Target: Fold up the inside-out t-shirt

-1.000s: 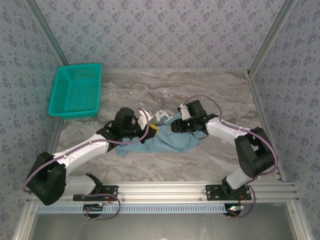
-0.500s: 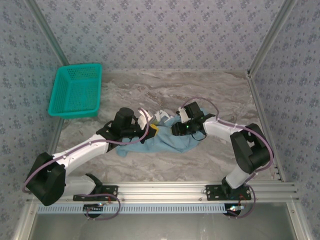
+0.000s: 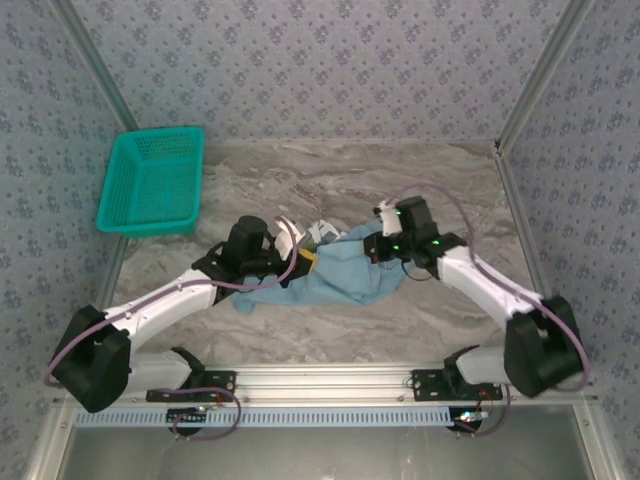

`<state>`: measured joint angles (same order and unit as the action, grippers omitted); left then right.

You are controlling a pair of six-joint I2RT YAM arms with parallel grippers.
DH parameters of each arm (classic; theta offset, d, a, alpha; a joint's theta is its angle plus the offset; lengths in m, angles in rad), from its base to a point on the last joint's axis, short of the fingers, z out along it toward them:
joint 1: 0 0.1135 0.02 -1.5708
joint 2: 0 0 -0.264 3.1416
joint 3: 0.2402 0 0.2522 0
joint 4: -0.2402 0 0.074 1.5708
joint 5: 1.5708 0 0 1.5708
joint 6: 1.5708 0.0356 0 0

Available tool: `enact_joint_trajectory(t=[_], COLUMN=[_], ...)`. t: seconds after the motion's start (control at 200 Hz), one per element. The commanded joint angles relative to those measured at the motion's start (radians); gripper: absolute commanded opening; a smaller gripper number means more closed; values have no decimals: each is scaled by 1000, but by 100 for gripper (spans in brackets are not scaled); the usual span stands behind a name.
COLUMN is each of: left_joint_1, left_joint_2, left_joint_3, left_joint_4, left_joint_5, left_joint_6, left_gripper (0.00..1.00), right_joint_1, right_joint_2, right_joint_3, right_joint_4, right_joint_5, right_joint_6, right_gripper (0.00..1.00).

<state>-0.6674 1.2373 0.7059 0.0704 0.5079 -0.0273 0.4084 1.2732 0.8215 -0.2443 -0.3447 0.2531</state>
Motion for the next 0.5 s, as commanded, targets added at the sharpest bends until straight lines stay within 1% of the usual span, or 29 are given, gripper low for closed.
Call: enact_joint_trajectory(t=[0.0, 0.06, 0.12, 0.25, 0.325, 0.36, 0.405, 0.455, 0.495], left_joint_1=[-6, -31, -79, -214, -279, -306, -338, -354, -353], left_joint_2=[2, 22, 54, 182, 267, 300, 334, 357, 363], left_joint_3=[-2, 6, 22, 105, 179, 218, 267, 309, 334], left_joint_4=[-16, -22, -32, -82, -125, -159, -210, -263, -303], left_joint_5=[79, 98, 109, 154, 214, 239, 262, 284, 292], left_joint_6=[-11, -14, -16, -12, -8, 5, 29, 60, 83], left_gripper=[0, 1, 1, 2, 8, 12, 20, 30, 40], right_joint_1=[-59, -89, -101, -110, -111, -112, -112, -105, -96], right_joint_2=[-141, -206, -256, -312, -345, -362, -388, -408, -409], right_joint_3=[-60, -86, -103, -106, -130, -141, -148, -148, -143], right_joint_4=[-88, -112, -149, -287, -336, -349, -340, -305, -271], right_joint_5=[55, 83, 134, 328, 432, 472, 533, 579, 586], right_joint_6=[12, 40, 66, 146, 182, 195, 199, 208, 194], right_gripper=[0, 0, 0, 0, 0, 6, 14, 30, 35])
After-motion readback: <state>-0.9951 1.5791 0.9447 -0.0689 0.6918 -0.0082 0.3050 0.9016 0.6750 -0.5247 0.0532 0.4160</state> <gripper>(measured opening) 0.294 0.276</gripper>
